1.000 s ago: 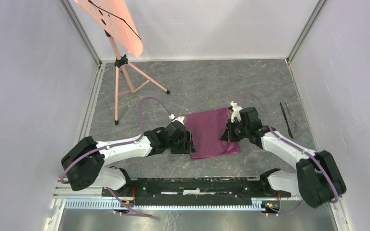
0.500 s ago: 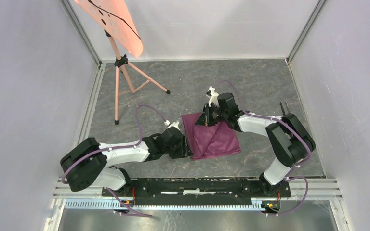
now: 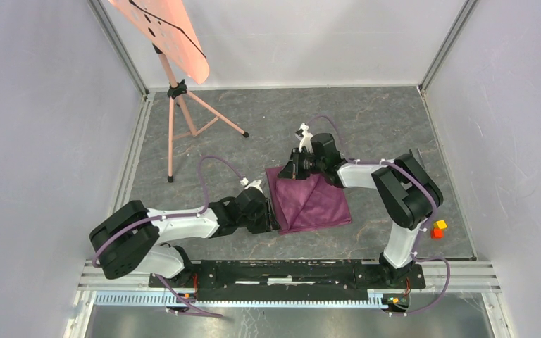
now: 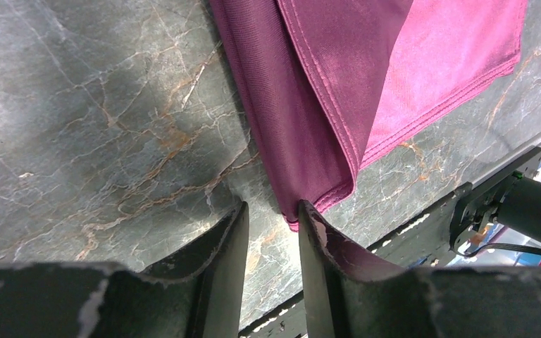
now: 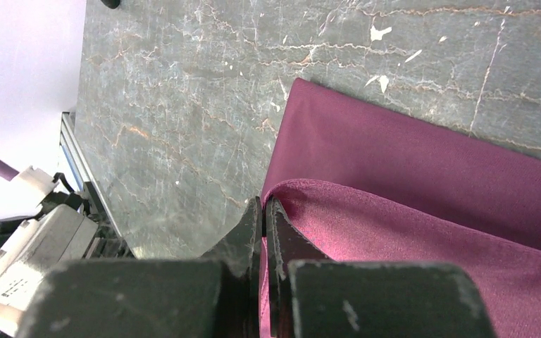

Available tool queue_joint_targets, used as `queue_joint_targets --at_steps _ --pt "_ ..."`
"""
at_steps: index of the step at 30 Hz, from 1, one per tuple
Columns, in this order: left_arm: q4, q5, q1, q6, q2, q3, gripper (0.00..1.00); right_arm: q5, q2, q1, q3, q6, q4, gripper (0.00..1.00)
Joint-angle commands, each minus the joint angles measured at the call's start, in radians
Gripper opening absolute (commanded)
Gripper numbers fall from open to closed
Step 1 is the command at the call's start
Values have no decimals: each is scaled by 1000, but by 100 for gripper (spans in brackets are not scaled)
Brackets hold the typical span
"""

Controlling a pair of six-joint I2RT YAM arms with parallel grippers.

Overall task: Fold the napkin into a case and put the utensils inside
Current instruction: Fold the top corner of the square-folded napkin at the center of the board.

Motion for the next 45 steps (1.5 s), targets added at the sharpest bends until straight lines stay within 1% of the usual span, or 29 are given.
queue_joint_targets --at_steps 1,6,19,45 --pt "-31 -8 2 -15 32 -14 39 -1 24 7 57 15 55 0" --pt "-31 -7 2 -14 39 -21 35 1 48 9 72 19 56 0" --pt "-38 11 -1 -6 40 -28 31 7 101 18 115 32 63 1" --pt "-43 9 -6 3 41 -34 28 22 158 21 161 57 79 1"
